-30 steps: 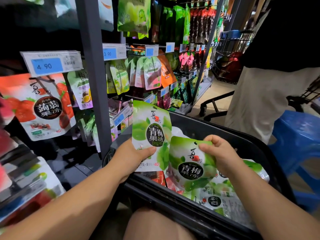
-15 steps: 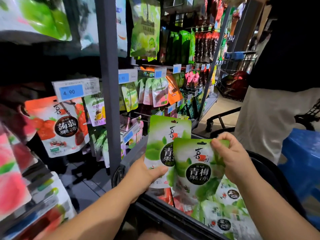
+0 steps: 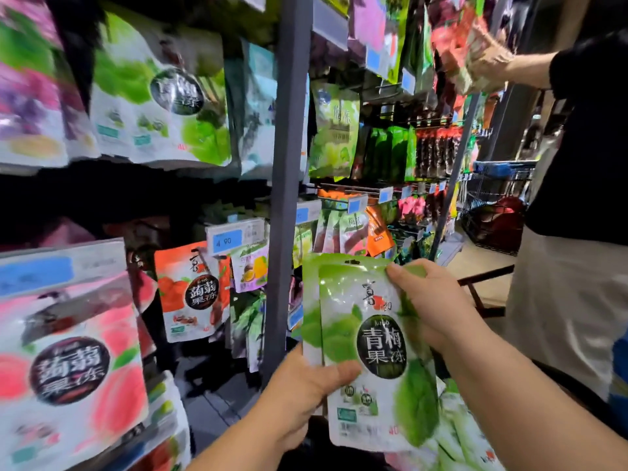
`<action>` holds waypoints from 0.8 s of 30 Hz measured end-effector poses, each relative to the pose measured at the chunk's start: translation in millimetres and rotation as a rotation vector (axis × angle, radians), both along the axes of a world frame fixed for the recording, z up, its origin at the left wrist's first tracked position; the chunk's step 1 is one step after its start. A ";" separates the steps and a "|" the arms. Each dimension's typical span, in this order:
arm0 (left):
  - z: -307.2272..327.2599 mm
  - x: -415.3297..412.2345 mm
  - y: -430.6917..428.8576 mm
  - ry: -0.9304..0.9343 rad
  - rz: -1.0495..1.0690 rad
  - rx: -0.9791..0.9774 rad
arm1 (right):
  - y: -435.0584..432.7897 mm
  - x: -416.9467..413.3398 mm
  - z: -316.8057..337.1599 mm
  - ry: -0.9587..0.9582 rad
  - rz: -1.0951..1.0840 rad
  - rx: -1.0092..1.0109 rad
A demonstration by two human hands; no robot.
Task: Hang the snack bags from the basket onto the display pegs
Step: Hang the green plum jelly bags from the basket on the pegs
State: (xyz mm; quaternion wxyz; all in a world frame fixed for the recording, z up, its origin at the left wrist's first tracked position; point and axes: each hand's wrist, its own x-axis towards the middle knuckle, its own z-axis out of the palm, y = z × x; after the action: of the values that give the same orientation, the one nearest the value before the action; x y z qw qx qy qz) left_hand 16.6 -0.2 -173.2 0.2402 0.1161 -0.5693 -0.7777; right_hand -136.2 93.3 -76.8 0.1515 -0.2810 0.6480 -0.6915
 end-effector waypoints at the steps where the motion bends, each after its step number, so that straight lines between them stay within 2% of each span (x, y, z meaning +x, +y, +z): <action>1: 3.3 4.2 -1.2 -0.006 0.014 0.020 | -6.4 5.5 4.0 0.012 0.005 0.002; 7: 33.8 26.8 -13.0 0.007 0.177 0.071 | -28.9 32.9 37.0 0.135 0.058 0.003; 9: 47.5 33.5 -16.4 0.037 0.259 0.091 | -27.1 42.0 45.3 0.143 0.154 0.005; 15: 87.5 50.4 -30.8 0.139 0.488 0.082 | -18.5 69.7 29.3 0.061 0.466 0.208; 17: 97.5 52.3 -36.9 0.152 0.567 0.049 | -20.2 78.3 27.0 0.041 0.535 0.184; 22: 119.6 58.7 -45.1 0.151 0.578 -0.009 | -25.9 86.3 47.6 -0.003 0.632 0.131; 24: 131.3 63.9 -46.3 0.175 0.579 0.001 | -29.5 89.5 57.0 0.014 0.599 0.112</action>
State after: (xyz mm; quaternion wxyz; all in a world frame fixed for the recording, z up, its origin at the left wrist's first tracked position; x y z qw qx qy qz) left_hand 80.5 -46.6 -41.9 0.5001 0.2063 -0.4890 -0.6842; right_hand -46.8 63.9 -19.7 0.3596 -0.4554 0.5745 -0.5773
